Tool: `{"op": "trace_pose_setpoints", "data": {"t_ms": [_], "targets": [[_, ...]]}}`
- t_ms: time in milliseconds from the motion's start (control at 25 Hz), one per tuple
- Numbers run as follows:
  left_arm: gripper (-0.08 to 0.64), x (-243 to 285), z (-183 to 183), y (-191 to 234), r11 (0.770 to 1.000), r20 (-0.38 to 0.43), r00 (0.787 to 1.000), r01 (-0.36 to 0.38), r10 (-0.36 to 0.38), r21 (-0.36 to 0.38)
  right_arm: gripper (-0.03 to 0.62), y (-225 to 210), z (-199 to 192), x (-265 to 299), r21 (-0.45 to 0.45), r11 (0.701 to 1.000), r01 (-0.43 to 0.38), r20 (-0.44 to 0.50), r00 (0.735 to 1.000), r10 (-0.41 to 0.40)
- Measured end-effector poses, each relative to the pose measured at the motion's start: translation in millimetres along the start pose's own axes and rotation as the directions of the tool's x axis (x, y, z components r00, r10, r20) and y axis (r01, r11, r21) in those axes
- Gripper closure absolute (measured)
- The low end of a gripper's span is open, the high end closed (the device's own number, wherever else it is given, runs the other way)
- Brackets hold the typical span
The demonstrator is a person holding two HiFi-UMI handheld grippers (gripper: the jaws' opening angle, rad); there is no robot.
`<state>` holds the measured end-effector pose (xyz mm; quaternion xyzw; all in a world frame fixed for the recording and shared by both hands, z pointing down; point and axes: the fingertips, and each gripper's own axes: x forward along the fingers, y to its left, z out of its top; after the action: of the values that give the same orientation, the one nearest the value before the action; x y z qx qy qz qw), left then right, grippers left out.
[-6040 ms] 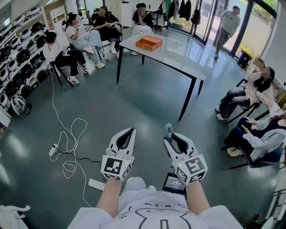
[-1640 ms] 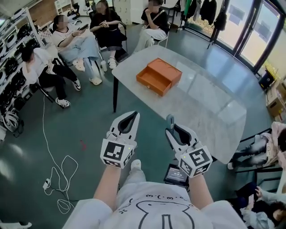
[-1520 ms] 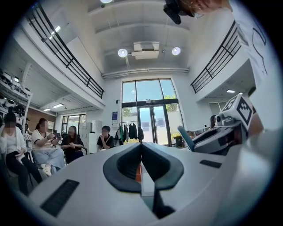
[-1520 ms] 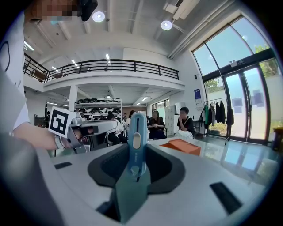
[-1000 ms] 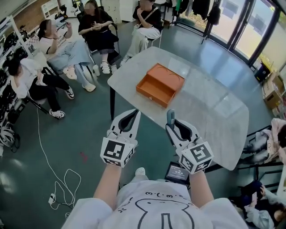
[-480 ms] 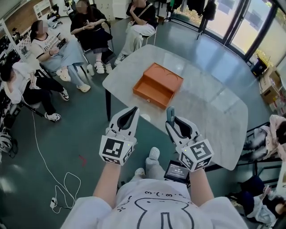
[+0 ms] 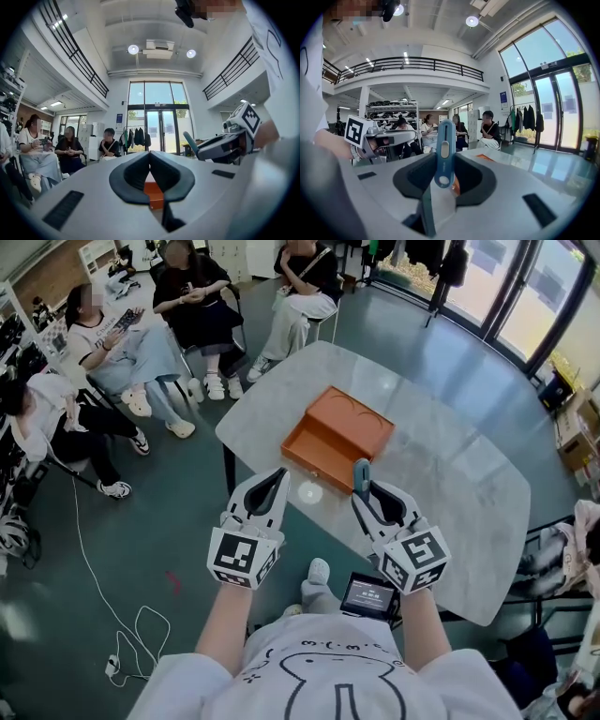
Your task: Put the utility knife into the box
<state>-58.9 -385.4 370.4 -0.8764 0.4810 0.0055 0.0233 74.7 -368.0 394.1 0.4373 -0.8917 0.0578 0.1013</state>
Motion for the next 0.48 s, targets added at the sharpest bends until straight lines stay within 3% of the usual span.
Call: {"op": "trace_pose_setpoints", "data": {"t_ms": [480], "targets": [[0.545,62.8,-9.7,47.0,0.996,-0.032,0.996,-0.083,0.083,0.011,0.462,-59.0,2.8,77.9,-0.014,0.995,-0.098,-0.070,0.993,0.097]]}}
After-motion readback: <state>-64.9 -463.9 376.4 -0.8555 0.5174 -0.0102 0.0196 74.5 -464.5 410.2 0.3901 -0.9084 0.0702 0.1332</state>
